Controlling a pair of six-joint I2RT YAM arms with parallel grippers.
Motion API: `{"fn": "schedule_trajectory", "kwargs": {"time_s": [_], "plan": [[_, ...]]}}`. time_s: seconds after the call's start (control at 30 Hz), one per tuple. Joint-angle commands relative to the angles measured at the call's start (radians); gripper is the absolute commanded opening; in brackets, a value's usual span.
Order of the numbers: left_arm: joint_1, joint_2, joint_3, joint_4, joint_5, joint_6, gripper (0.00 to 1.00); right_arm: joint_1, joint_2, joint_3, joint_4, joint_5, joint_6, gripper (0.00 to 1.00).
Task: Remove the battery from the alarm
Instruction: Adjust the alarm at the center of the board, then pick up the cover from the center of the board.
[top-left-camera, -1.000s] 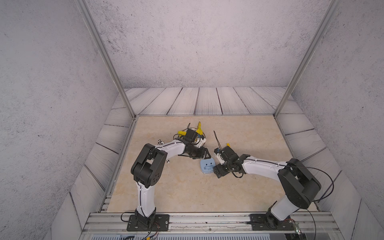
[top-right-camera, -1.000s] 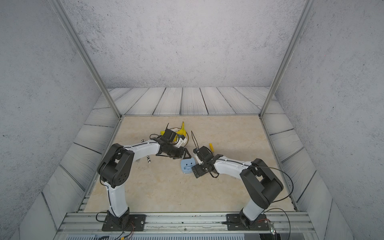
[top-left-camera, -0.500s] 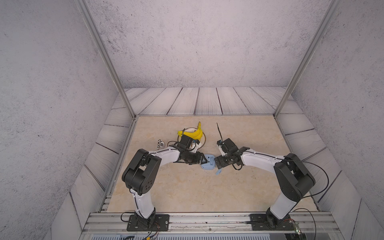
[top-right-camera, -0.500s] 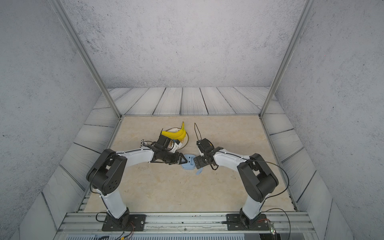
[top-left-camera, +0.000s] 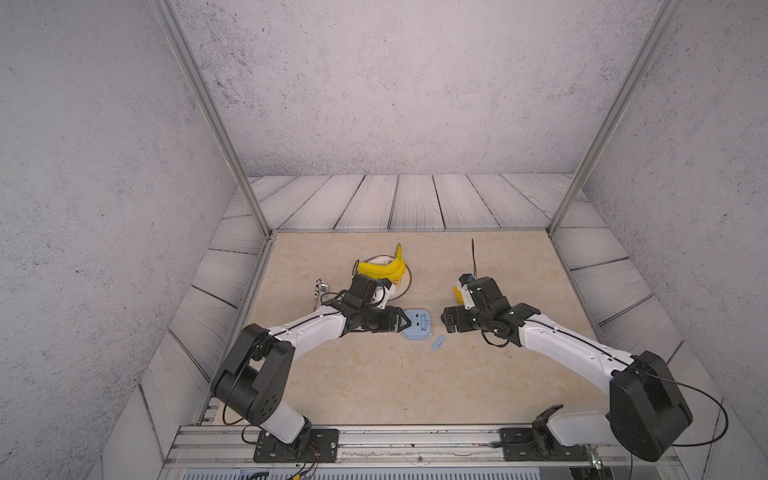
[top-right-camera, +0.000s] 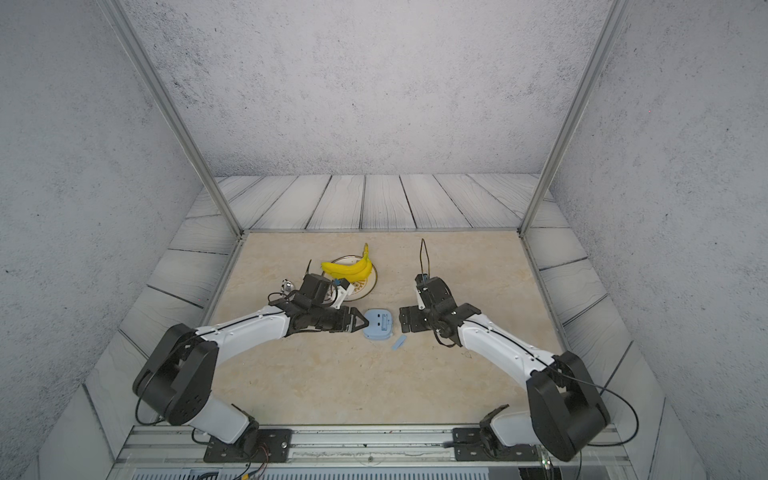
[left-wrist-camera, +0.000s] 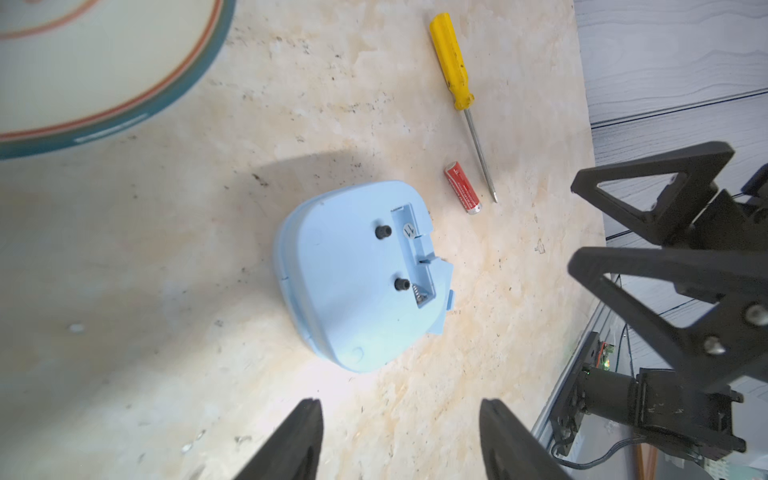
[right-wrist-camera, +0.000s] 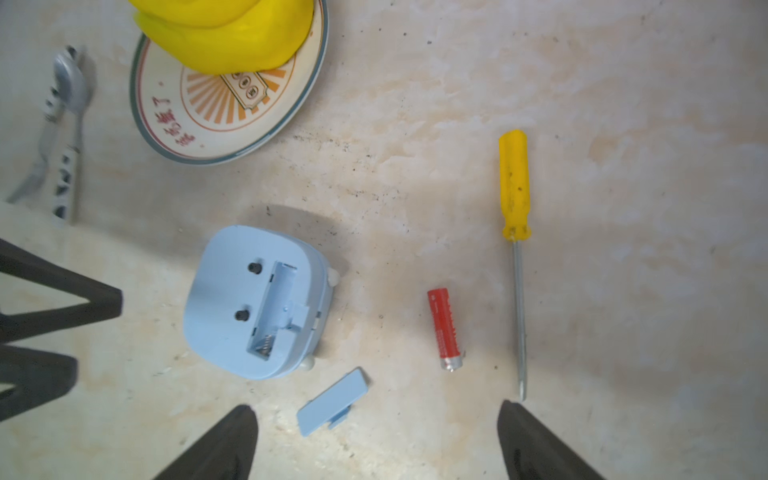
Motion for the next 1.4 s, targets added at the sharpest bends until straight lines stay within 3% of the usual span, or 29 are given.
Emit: {"fn": "schedule_trajectory", "kwargs": {"time_s": [0.0,0.13,0.27,0.53,0.77,1.37], "plan": [[0.007,-0.047,-0.051,0.007,-0.067,-0.029,0.67,0.001,-0.034,-0.08,0.074,-0.122,0.264,0.79],[0.013,-0.082,-0.101,0.036,-0.089,-0.059,0.67,0.002,-0.015,-0.159,0.227,-0.199,0.461,0.57],[0.016,-0.09,-0.116,0.038,-0.086,-0.063,0.67,0.004,0.029,-0.211,0.327,-0.191,0.585,0.46],[0.018,-0.082,-0.122,0.039,-0.083,-0.065,0.67,0.016,0.152,-0.259,0.47,-0.209,0.729,0.39],[0.018,-0.073,-0.121,0.042,-0.082,-0.07,0.67,0.044,0.176,-0.294,0.473,-0.155,0.803,0.38],[0.018,-0.053,-0.121,0.043,-0.079,-0.07,0.67,0.058,0.206,-0.307,0.483,-0.129,0.806,0.26]]}}
